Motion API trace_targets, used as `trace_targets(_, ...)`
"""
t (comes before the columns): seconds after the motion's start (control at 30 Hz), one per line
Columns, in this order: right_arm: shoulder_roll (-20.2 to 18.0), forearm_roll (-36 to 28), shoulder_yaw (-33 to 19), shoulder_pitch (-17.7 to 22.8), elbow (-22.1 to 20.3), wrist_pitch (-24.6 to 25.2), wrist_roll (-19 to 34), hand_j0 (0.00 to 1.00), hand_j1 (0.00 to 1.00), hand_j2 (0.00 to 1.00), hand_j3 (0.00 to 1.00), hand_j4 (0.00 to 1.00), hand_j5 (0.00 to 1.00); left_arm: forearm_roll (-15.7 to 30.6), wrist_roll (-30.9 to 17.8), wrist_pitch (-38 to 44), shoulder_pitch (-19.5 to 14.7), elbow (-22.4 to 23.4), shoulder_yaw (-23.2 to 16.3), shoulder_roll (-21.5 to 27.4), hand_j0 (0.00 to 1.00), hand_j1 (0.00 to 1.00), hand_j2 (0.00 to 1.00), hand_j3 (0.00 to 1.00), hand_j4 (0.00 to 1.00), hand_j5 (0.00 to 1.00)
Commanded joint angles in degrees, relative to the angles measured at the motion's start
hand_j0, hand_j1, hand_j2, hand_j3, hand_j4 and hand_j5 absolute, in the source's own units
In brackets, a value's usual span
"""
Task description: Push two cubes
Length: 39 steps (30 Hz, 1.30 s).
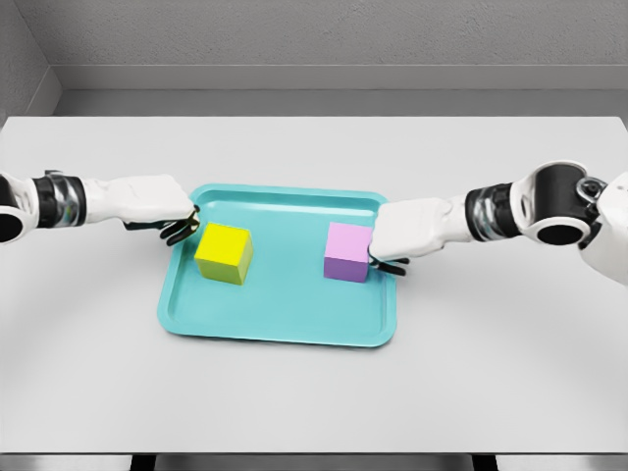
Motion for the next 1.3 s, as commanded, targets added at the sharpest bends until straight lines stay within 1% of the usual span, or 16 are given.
trace_targets(0.0,0.45,-0.05,1.09,0.00,0.01,0.11,-0.01,0.12,0.12,0.12,0.12,0.12,0.12,-1.92,0.01,0.13,0.09,0.15,-0.17,-0.55,0.00,0.00,0.00,0.00,0.00,0.00)
trace_targets(0.07,0.45,-0.05,1.09,0.00,0.10,0.11,-0.01,0.12,0.12,0.12,0.12,0.12,0.12,-1.92,0.01,0.13,0.26,0.15,-0.26,-0.73,0.00,0.00,0.00,0.00,0.00,0.00)
trace_targets(0.2,0.37,-0.13,-0.05,-0.18,3.35,0.11,-0.01,0.12,0.12,0.12,0.12,0.12,0.12,-2.27,0.01,0.13,0.35,0.15,-0.35,-1.08,0.00,0.00,0.00,0.00,0.00,0.00)
trace_targets(0.3,0.45,-0.75,-0.14,-0.18,8.27,0.11,-0.01,0.14,0.14,0.14,0.14,0.14,0.14,-2.19,0.01,0.13,0.35,0.06,-1.32,-1.17,0.00,0.00,0.00,0.00,0.00,0.00)
trace_targets(0.4,0.72,-0.75,0.12,0.00,8.98,0.11,-0.01,0.16,0.16,0.16,0.16,0.16,0.16,-2.10,0.01,0.13,0.44,-0.12,-2.11,-2.75,0.00,0.00,0.00,0.00,0.00,0.00)
trace_targets(0.43,1.86,-0.57,0.30,0.00,9.59,0.11,-0.01,0.16,0.16,0.16,0.16,0.16,0.16,-2.01,0.01,0.13,0.44,-0.12,-2.11,-2.75,0.00,0.00,0.00,0.00,0.00,0.00)
trace_targets(0.47,2.12,-0.40,0.56,0.09,10.12,0.11,-0.01,0.16,0.16,0.16,0.16,0.16,0.16,-1.92,0.01,0.13,0.44,-0.12,-2.11,-2.75,0.00,0.00,0.00,0.00,0.00,0.00)
trace_targets(0.6,3.09,-0.22,0.74,0.00,10.29,0.11,-0.01,0.16,0.16,0.16,0.16,0.16,0.16,-1.75,0.01,0.13,0.00,-0.03,-2.02,-2.40,0.00,0.00,0.00,0.00,0.00,0.00)
trace_targets(0.63,3.27,-0.22,0.74,0.00,10.29,0.11,-0.01,0.16,0.16,0.16,0.16,0.16,0.16,-1.75,0.01,0.13,-0.17,-0.20,-2.02,-1.70,0.00,0.00,0.00,0.00,0.00,0.00)
trace_targets(0.67,3.35,-0.22,0.74,0.00,10.29,0.11,-0.01,0.16,0.16,0.16,0.16,0.16,0.16,-1.13,0.01,0.13,-0.18,-0.64,-2.02,0.41,0.00,0.00,0.00,0.00,0.00,0.00)
trace_targets(0.7,3.88,-0.22,0.74,-0.09,10.47,0.11,-0.01,0.16,0.16,0.16,0.16,0.16,0.16,-1.04,0.01,0.13,-0.26,-0.64,-2.02,0.59,0.00,0.00,0.00,0.00,0.00,0.00)
trace_targets(0.77,4.58,-0.13,0.74,-0.09,10.56,0.11,-0.01,0.16,0.16,0.16,0.16,0.16,0.16,-1.04,0.01,0.13,-0.35,-0.73,-2.46,0.59,0.00,0.00,0.00,0.00,0.00,0.00)
trace_targets(0.87,5.11,-0.13,0.82,-0.35,10.56,0.11,-0.01,0.16,0.16,0.16,0.16,0.16,0.16,-1.04,0.01,0.13,-0.44,-3.28,-4.39,0.85,0.00,0.00,0.00,0.00,0.00,0.00)
trace_targets(0.97,6.16,-0.13,1.18,-0.79,10.56,0.11,-0.01,0.16,0.16,0.16,0.16,0.16,0.16,-1.13,0.01,0.13,-0.44,-3.37,-5.71,0.68,0.00,0.00,0.00,0.00,0.00,0.00)
trace_targets(1.03,6.78,-0.13,1.18,-0.97,10.56,0.11,-0.01,0.16,0.16,0.16,0.16,0.16,0.16,-1.40,0.01,0.13,-0.44,-5.13,-6.67,0.77,0.00,0.00,0.00,0.00,0.00,0.00)
trace_targets(1.27,9.77,0.04,1.35,-1.76,11.61,0.11,-0.01,0.16,0.16,0.16,0.16,0.16,0.16,-1.40,0.01,0.13,-0.44,-5.13,-6.77,0.33,0.00,0.00,0.00,0.00,0.00,0.00)
